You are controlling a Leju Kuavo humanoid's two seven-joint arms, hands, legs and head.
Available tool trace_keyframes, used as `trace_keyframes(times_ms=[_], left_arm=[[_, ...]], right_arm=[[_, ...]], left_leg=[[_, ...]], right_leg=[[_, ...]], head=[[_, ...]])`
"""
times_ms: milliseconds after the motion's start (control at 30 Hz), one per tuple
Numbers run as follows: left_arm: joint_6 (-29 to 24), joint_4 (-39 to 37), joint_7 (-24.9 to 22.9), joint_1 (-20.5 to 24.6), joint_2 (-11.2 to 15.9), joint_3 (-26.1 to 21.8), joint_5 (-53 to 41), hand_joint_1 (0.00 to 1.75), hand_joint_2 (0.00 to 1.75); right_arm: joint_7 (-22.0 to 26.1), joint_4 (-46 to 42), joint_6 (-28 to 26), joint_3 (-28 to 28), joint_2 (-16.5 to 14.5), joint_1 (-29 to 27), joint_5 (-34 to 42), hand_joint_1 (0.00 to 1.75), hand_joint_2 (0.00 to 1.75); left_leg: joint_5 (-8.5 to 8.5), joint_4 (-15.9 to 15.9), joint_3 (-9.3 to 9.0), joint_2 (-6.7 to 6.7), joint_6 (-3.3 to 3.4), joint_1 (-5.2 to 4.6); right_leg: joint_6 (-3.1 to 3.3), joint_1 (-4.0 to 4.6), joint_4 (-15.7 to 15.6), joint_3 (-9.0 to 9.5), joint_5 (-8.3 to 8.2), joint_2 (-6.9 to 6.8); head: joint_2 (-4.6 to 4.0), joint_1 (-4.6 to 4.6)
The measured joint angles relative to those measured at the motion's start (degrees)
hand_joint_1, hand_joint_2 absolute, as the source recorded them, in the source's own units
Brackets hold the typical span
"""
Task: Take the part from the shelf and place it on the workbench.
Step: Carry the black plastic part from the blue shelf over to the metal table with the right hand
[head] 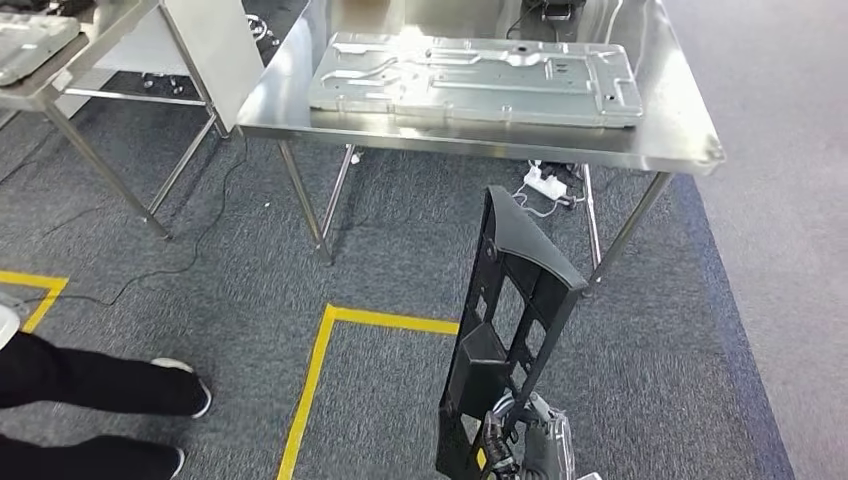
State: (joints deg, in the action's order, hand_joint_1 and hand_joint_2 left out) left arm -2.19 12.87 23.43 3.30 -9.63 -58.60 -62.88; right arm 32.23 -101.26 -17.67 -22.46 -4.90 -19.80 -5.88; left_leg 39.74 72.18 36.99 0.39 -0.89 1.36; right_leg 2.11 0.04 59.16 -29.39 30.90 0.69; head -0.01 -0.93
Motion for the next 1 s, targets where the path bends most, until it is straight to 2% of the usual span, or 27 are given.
trace_keyframes(times_ms=[33,100,133,167,233,267,333,367,433,467,500,533,600,633,667,733,767,833,867,933,967,1000], left_arm=[[0.0,0.0,0.0,-0.1,0.0,0.0,0.0,0.00,0.00],[0.0,0.0,-0.2,-0.4,0.2,-0.2,0.0,0.00,0.00],[0.0,0.0,-0.2,-0.4,0.3,-0.2,0.0,0.00,0.00],[0.0,0.0,-0.3,-0.4,0.4,-0.2,0.0,0.00,0.00],[0.1,0.0,-0.4,-0.3,0.3,-0.2,0.0,0.00,0.00],[0.1,0.0,-0.4,-0.2,0.3,-0.2,0.0,0.00,0.00],[0.1,0.0,-0.4,-0.1,0.2,-0.2,0.0,0.00,0.00],[0.1,0.0,-0.4,0.0,0.2,-0.2,0.0,0.00,0.00],[0.0,0.0,-0.5,0.1,0.2,-0.2,0.0,0.00,0.00],[0.1,0.0,-0.5,0.0,0.2,-0.2,0.0,0.00,0.00],[0.1,0.0,-0.5,-0.1,0.1,-0.3,-0.1,0.00,0.00],[0.1,0.0,-0.6,-0.1,0.1,-0.3,-0.1,0.00,0.00],[0.2,-0.1,-0.6,-0.2,0.1,-0.3,-0.3,0.00,0.00],[0.2,-0.2,-0.6,-0.2,0.1,-0.3,-0.5,0.00,0.00],[0.2,-0.2,-0.6,-0.1,0.1,-0.3,-0.6,0.00,0.00],[0.3,-0.2,-0.7,0.3,0.1,-0.3,-1.0,0.00,0.00],[0.4,-0.2,-0.7,0.5,0.1,-0.3,-1.2,0.00,0.00],[0.6,-0.2,-0.6,0.8,0.2,-0.3,-1.4,0.00,0.00],[0.8,-0.2,-0.6,0.9,0.2,-0.3,-1.6,0.00,0.00],[1.1,-0.2,-0.7,0.8,0.3,-0.3,-2.1,0.00,0.00],[1.2,-0.2,-0.8,0.7,0.3,-0.2,-2.3,0.00,0.00],[1.4,-0.2,-0.9,0.5,0.4,-0.2,-2.6,0.00,0.00]], right_arm=[[0.0,0.0,-0.1,0.0,0.0,0.0,0.0,1.75,1.75],[0.0,0.1,-0.2,-0.1,0.0,0.0,0.0,1.75,1.75],[0.0,0.1,-0.2,-0.1,0.0,0.1,0.0,1.75,1.75],[0.0,0.1,-0.2,-0.1,0.0,0.1,0.0,1.75,1.75],[-0.1,0.2,-0.4,-0.2,0.0,0.2,0.0,1.75,1.75],[-0.1,0.2,-0.6,-0.2,0.0,0.2,-0.1,1.75,1.75],[-0.2,0.2,-1.0,-0.2,0.1,0.4,-0.1,1.75,1.75],[-0.2,0.2,-1.2,-0.2,0.2,0.4,-0.2,1.75,1.75],[-0.4,0.2,-1.5,-0.2,0.3,0.5,-0.3,1.75,1.75],[-0.6,0.2,-1.7,-0.2,0.3,0.5,-0.5,1.75,1.75],[-0.9,0.2,-2.1,-0.2,0.4,0.5,-0.8,1.75,1.75],[-1.2,0.2,-2.5,-0.2,0.4,0.5,-1.2,1.75,1.75],[-2.2,0.2,-3.6,-0.2,0.5,0.6,-2.2,1.75,1.75],[-2.8,0.2,-4.1,-0.1,0.5,0.8,-2.7,1.75,1.75],[-3.4,0.1,-4.6,0.0,0.5,1.1,-3.3,1.75,1.75],[-4.4,-0.1,-5.5,0.5,0.4,1.9,-4.7,1.75,1.75],[-4.8,-0.2,-5.9,0.8,0.3,2.4,-5.4,1.75,1.75],[-5.6,-0.4,-6.5,1.7,0.0,3.4,-7.0,1.75,1.75],[-6.0,-0.5,-6.8,2.2,-0.3,4.0,-8.0,1.75,1.75],[-7.1,-0.5,-7.7,3.3,-0.7,5.4,-10.8,1.75,1.75],[-7.8,-0.5,-8.2,3.8,-0.9,6.1,-12.5,1.75,1.75],[-8.5,-0.5,-8.7,4.4,-1.0,6.9,-14.2,1.75,1.75]], left_leg=[[-2.17,-2.7,0.38,0.00,0.50,-0.25],[-9.72,-8.0,0.66,-0.19,1.83,-1.02],[-12.46,-9.5,0.55,-0.25,2.34,-1.37],[-13.76,-10.3,0.36,-0.33,2.73,-1.62],[-13.23,-11.4,-1.01,-0.39,3.20,-1.56],[-13.09,-12.2,-1.99,-0.48,3.53,-1.38],[-12.74,-13.8,-4.19,-0.59,3.98,-0.99],[-12.34,-14.2,-5.11,-0.60,4.11,-0.94],[-11.18,-14.8,-6.93,-0.69,3.98,-0.79],[-10.41,-14.9,-7.97,-0.76,3.80,-0.67],[-9.58,-14.9,-9.08,-0.82,3.59,-0.53],[-8.72,-14.9,-10.15,-0.86,3.35,-0.39],[-7.04,-14.9,-12.02,-0.89,2.81,-0.23],[-6.27,-14.9,-12.68,-0.90,2.40,-0.21],[-5.75,-14.9,-13.47,-0.89,1.94,-0.22],[-5.78,-14.5,-14.42,-0.84,1.07,-0.24],[-6.21,-13.4,-14.36,-0.80,0.82,-0.19],[-6.30,-8.5,-11.59,-0.75,0.52,-0.08],[-5.36,-4.9,-9.15,-0.73,0.40,-0.04],[-1.92,0.8,-4.11,-0.72,0.18,-0.04],[-0.71,1.9,-2.28,-0.72,0.16,-0.05],[-0.82,1.3,-1.24,-0.72,0.20,-0.05]], right_leg=[[-0.04,0.12,0.0,1.05,0.86,0.12],[-0.37,0.32,0.0,2.76,2.49,0.37],[-0.70,0.33,-0.1,3.30,3.20,0.48],[-1.10,0.33,-0.1,3.86,3.57,0.57],[-1.87,0.26,0.4,4.43,3.27,0.42],[-2.21,0.24,1.8,4.09,2.56,0.26],[-2.93,0.04,6.9,0.93,2.03,0.01],[-3.33,-0.13,10.0,-1.42,2.79,-0.06],[-4.07,-0.63,13.6,-5.84,6.12,-0.14],[-4.35,-0.85,13.6,-7.26,7.33,-0.22],[-4.61,-1.05,12.2,-8.01,7.24,-0.31],[-4.74,-1.20,9.7,-8.20,5.59,-0.44],[-4.52,-1.23,4.2,-7.88,-1.32,-0.85],[-4.04,-1.05,2.7,-7.58,-3.74,-1.01],[-3.45,-0.84,1.9,-7.33,-5.14,-1.05],[-2.24,-0.62,1.6,-6.38,-4.44,-0.78],[-1.73,-0.69,1.2,-5.73,-4.27,-0.68],[-0.89,-0.85,0.5,-4.29,-3.79,-0.64],[-0.58,-0.87,0.2,-3.73,-3.41,-0.67],[-0.33,-0.80,0.0,-2.75,-2.49,-0.54],[-0.33,-0.78,0.0,-2.18,-1.98,-0.40],[-0.41,-0.76,0.0,-1.50,-1.44,-0.24]], head=[[-0.01,-0.01],[-0.01,-0.03],[-0.01,-0.03],[-0.01,-0.02],[-0.01,0.02],[-0.02,-0.01],[0.00,-0.08],[-0.01,-0.12],[-0.01,-0.12],[-0.01,-0.12],[-0.01,-0.13],[0.00,-0.13],[-0.01,-0.15],[-0.01,-0.15],[-0.02,-0.16],[-0.02,-0.16],[-0.02,-0.15],[-0.01,-0.09],[-0.01,-0.07],[-0.01,-0.07],[-0.01,-0.06],[-0.01,-0.05]])
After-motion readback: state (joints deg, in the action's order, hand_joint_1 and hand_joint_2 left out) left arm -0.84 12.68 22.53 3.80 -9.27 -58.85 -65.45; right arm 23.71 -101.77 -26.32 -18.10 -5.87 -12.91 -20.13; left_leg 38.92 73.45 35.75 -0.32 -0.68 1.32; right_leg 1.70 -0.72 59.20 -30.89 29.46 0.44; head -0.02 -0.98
